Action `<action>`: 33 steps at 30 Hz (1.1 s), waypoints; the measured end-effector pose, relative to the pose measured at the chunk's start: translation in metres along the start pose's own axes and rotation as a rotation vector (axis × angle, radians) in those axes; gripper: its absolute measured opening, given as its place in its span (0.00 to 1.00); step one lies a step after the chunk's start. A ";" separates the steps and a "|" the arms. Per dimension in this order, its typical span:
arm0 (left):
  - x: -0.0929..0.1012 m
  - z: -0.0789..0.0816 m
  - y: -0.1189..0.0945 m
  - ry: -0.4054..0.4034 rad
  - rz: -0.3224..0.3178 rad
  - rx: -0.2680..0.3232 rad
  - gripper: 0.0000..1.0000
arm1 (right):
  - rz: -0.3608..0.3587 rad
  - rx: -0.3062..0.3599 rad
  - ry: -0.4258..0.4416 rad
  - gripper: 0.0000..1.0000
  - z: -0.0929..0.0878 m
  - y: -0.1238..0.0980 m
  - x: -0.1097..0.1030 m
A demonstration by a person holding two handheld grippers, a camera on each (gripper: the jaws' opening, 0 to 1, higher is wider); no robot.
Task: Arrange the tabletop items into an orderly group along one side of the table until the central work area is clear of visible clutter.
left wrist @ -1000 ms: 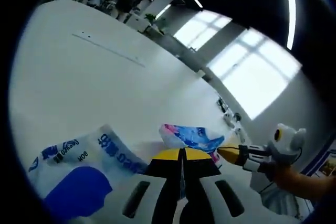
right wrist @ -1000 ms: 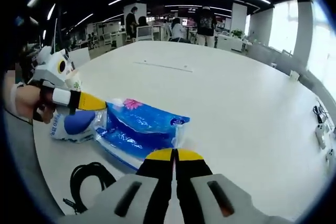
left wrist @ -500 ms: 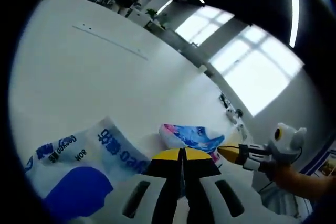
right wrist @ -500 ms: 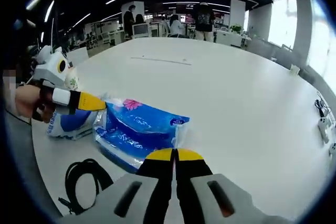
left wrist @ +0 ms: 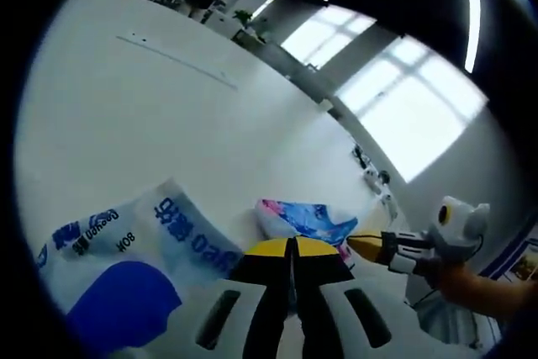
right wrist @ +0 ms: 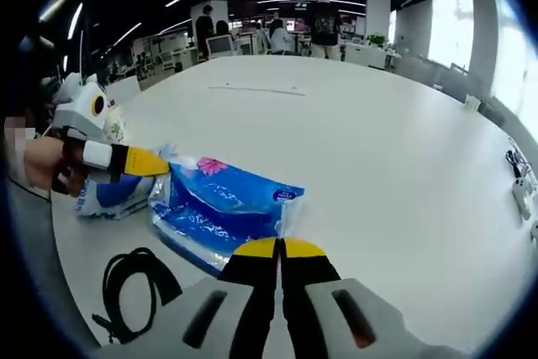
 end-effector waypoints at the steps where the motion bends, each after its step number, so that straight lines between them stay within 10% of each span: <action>1: 0.000 0.000 0.000 0.001 0.000 0.000 0.00 | 0.000 0.001 0.000 0.00 0.000 0.000 0.000; 33: 0.000 -0.002 0.001 0.010 -0.001 0.000 0.00 | 0.006 0.008 0.027 0.00 -0.004 0.001 0.002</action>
Point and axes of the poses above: the point that each gripper's makers call its tool centre point, and the gripper's own axes: y roughly forward along the fingers, x roughly to its right, z roughly out of its top, the point moved 9 cm from there along -y, roughly backward along the fingers, and after that the axes turned 4 degrees about z, right-handed, at the moved point
